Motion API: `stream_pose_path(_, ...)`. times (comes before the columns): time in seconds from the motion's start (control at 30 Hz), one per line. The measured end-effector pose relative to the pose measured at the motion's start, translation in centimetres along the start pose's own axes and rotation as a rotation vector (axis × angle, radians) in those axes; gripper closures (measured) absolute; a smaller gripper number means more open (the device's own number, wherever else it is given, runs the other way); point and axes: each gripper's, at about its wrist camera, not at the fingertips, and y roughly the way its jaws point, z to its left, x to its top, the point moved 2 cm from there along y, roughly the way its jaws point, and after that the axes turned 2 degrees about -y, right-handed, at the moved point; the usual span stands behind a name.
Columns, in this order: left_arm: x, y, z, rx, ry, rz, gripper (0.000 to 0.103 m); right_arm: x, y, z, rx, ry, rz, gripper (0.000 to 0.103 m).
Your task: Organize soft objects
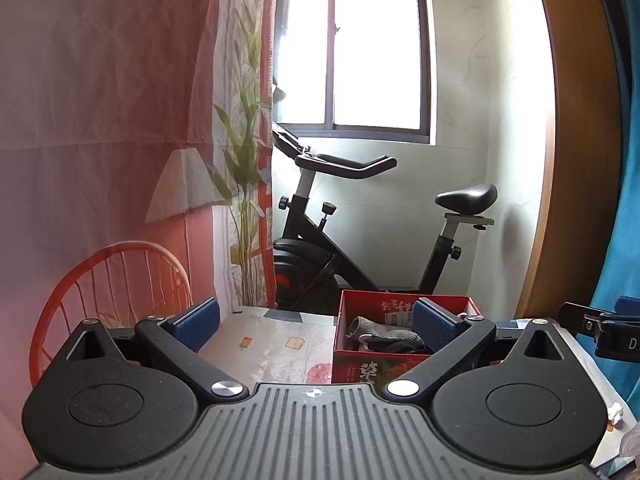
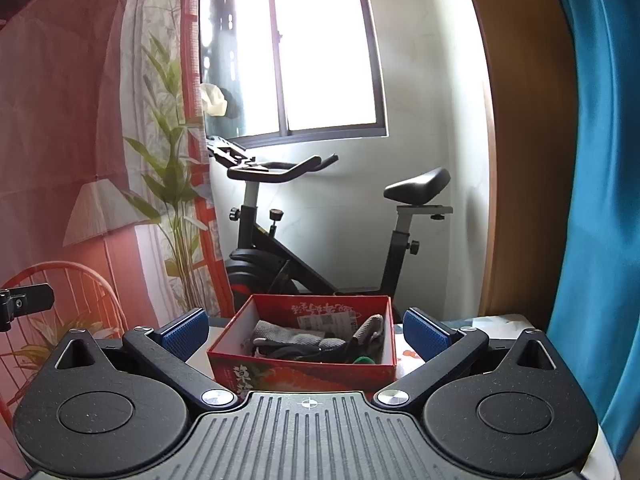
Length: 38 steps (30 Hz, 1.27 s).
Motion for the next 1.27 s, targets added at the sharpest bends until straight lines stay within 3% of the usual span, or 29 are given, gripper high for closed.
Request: stream_pose_path(1.27, -0.15, -0.26, 0.59, -0.058, 0.015, -0.011, 0.0, 0.07, -0.81, 0.32, -0.009, -0.018, -0.03, 0.0)
